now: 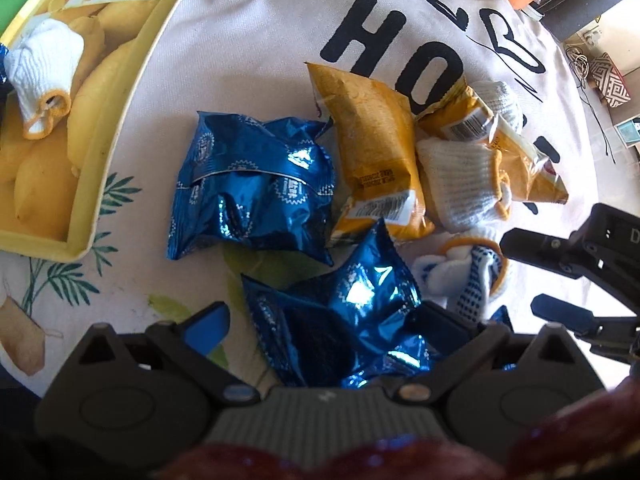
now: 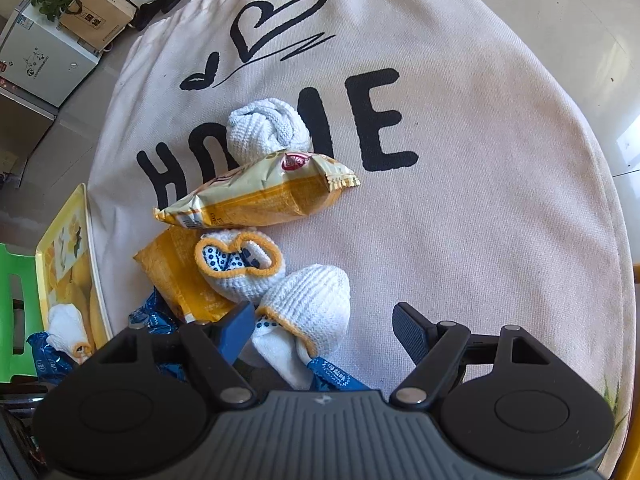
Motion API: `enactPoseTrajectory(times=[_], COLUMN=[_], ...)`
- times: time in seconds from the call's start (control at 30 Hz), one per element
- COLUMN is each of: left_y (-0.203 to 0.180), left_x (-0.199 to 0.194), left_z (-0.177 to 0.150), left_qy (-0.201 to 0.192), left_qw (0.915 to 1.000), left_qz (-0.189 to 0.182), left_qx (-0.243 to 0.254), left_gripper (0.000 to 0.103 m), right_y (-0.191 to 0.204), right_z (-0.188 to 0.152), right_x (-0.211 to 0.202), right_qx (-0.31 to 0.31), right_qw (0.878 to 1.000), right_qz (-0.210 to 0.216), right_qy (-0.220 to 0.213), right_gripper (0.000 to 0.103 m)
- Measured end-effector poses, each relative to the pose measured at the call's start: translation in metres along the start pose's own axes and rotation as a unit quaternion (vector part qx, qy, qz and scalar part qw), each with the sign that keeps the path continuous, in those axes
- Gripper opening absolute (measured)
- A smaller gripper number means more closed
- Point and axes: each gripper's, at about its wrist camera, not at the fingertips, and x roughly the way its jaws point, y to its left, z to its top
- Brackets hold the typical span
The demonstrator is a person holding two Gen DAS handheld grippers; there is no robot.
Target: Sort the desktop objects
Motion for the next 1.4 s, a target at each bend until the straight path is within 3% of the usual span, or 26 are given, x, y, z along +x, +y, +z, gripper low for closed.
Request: enactPoseTrajectory(times=[0.33, 0.57, 0.77, 0.83, 0.93, 1.07, 1.13, 1.4], left_y=[0.005, 0.004, -0.007, -0.008, -0.007, -0.009, -0.009, 0.001], left_x=[0.000, 0.013, 0.019, 0.019, 0.019, 0.016, 0.014, 0.007], left_z=[-0.002, -0.005, -0.006, -0.007, -0.007, -0.007, -0.006, -0.001], left_qy=[0.018, 0.034, 0.022, 0.018, 0.016, 0.014, 0.016, 0.012], left_qw=[0.9998, 0.9994, 0.9988, 0.9986, 0.9986, 0.9987, 0.9988, 0.9992], left_qz=[-0.011, -0.005, 0.018, 0.021, 0.027, 0.012, 0.001, -0.015], left_qx=[0.004, 0.009, 0.039, 0.045, 0.043, 0.047, 0.045, 0.035], left_gripper=[0.103, 0.103, 0.103, 0.103, 0.102, 0.091, 0.080, 0.076], right_y=[0.011, 0.016, 0.022, 0.023, 0.024, 0.021, 0.020, 0.019], right_z=[-0.007, -0.008, -0.011, -0.012, -0.014, -0.014, -0.014, -0.005], right_x=[0.024, 0.037, 0.042, 0.041, 0.041, 0.039, 0.035, 0.009], right_qx=[-0.008, -0.011, -0.026, -0.033, -0.037, -0.030, -0.026, -0.006], right_qw=[1.000, 1.000, 0.999, 0.999, 0.999, 0.999, 1.000, 0.999], right_qz=[-0.006, -0.015, -0.027, -0.028, -0.023, -0.015, -0.010, 0.010], right_qy=[0.023, 0.025, 0.009, 0.003, -0.002, -0.005, -0.008, -0.044], right_gripper=[0.077, 0.075, 0.074, 0.066, 0.064, 0.062, 0.061, 0.061])
